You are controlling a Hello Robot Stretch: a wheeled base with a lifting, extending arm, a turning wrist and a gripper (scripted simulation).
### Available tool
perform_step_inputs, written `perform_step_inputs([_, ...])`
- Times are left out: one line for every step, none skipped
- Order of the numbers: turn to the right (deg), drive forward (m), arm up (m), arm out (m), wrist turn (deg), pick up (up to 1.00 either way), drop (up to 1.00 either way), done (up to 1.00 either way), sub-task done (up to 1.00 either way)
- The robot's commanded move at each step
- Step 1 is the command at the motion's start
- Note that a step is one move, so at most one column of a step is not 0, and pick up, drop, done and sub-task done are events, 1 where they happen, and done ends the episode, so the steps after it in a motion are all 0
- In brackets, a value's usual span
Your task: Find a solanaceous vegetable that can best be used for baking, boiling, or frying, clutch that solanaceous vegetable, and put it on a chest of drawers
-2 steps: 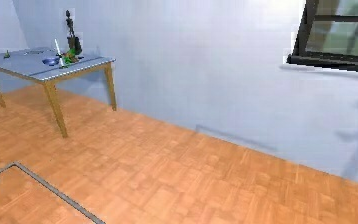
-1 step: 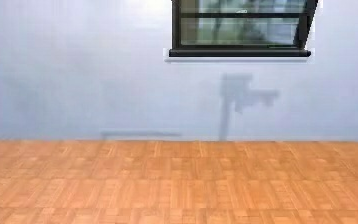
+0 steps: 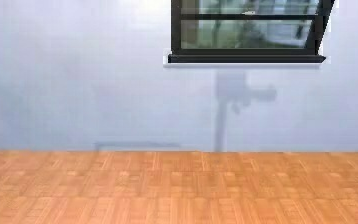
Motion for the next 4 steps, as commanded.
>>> perform_step_inputs([45.0,0.00,0.00,0.00,0.0,0.00,0.00,0.00,0.00])
perform_step_inputs([45.0,0.00,0.00,0.00,0.0,0.00,0.00,0.00,0.00])
perform_step_inputs([0.0,0.15,0.00,0.00,0.0,0.00,0.00,0.00,0.00])
perform_step_inputs([-45.0,0.00,0.00,0.00,0.0,0.00,0.00,0.00,0.00])
